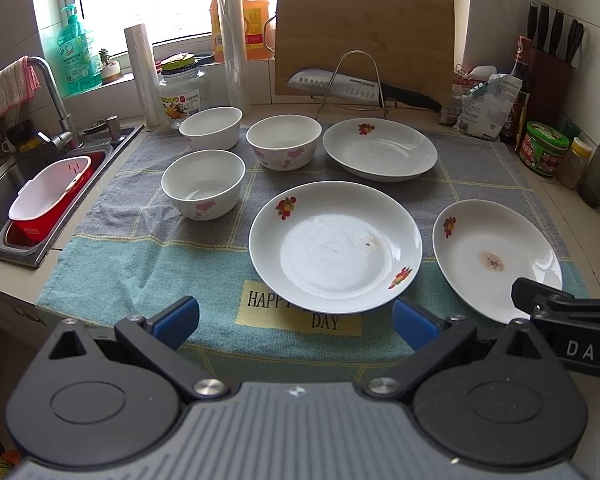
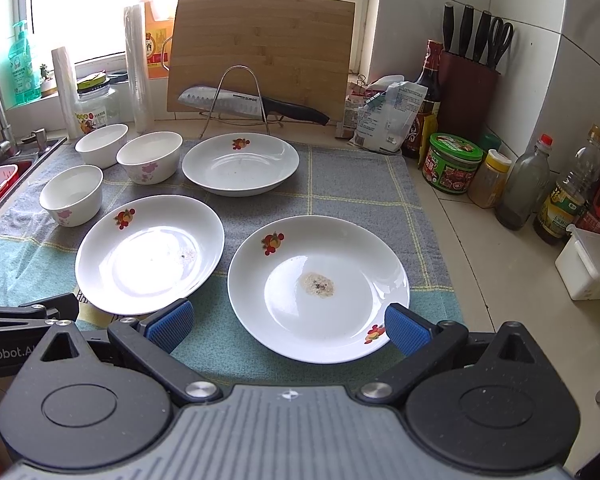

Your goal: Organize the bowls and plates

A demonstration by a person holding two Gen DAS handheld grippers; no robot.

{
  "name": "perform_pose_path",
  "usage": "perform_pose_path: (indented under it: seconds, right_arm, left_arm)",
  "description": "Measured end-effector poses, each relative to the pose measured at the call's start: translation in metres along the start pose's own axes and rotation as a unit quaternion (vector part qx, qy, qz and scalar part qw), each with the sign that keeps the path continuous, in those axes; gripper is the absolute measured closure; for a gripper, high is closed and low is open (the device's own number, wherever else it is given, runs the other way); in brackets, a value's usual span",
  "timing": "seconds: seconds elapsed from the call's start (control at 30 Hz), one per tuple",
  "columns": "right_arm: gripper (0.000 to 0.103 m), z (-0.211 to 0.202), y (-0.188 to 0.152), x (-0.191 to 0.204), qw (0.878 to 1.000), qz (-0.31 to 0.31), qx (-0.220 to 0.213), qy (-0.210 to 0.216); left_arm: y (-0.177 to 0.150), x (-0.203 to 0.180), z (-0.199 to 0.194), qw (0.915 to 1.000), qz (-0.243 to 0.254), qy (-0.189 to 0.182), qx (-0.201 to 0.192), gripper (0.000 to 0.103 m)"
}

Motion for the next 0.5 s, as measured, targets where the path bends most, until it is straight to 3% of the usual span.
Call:
perform_pose_path:
  seconds: [0.5]
  right_arm:
    - [0.0, -0.0011, 0.0008, 0.0022, 1.0, 0.0, -0.003, 0.0]
  left_arm:
    - [0.001, 0.0036, -0.0025, 1.0, -0.002, 0.0, -0.002, 0.001]
Point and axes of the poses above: each gripper's, at about its wrist camera, not at the fingertips, and z roughly the way its jaws point, x to its left, y to its top, the point moved 7 cm from there along z, roughly the way its jaws point, and after that the axes turned 12 degrees about y, right-handed, at the moved point
